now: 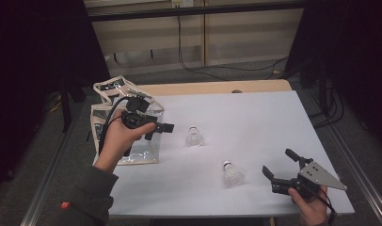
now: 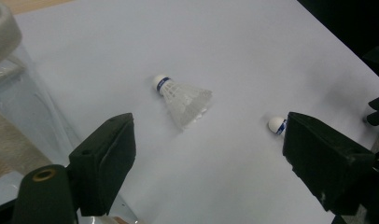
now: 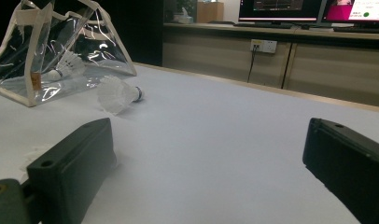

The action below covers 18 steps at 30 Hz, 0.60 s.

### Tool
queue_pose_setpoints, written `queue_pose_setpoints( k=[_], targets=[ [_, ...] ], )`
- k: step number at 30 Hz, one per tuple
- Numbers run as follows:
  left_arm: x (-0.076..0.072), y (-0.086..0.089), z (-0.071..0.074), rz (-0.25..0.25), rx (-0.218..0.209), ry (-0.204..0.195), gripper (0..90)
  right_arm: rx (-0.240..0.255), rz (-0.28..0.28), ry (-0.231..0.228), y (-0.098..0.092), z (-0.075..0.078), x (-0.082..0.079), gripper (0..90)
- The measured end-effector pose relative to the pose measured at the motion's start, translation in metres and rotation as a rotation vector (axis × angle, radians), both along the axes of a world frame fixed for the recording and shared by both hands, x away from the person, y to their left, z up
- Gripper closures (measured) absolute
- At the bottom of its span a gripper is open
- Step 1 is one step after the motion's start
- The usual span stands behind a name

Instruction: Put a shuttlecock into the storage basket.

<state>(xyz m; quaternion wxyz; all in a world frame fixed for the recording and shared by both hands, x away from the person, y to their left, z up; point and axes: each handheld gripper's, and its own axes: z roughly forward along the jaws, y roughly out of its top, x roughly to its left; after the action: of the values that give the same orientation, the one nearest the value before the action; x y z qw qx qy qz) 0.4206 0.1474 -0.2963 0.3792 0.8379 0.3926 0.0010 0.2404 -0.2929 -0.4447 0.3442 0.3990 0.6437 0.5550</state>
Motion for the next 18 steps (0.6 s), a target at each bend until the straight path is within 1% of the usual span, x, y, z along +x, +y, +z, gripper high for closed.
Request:
queue_pose_setpoints(
  k=[2,10,13,14,18],
  targets=[
    [-0.001,-0.001,-0.002,-0.001,0.0,-0.003,17.3,0.001,0.0,0.001,0.0,0.0,0.0,1.9],
    [-0.005,-0.007,-0.011,-0.025,-0.003,0.006,17.0,0.0,0.001,0.0,0.0,0.0,0.0,1.9],
    [-0.006,-0.009,-0.012,-0.03,-0.009,0.01,16.8,0.003,0.0,0.0,0.0,0.0,0.0,1.9],
    [-0.006,-0.01,-0.013,-0.037,-0.004,0.01,16.8,0.001,0.0,0.0,0.0,0.0,0.0,2.0],
    [-0.007,-0.014,-0.015,-0.045,-0.008,0.012,16.3,-0.002,0.001,-0.001,0.0,0.0,0.0,1.9]
  ],
)
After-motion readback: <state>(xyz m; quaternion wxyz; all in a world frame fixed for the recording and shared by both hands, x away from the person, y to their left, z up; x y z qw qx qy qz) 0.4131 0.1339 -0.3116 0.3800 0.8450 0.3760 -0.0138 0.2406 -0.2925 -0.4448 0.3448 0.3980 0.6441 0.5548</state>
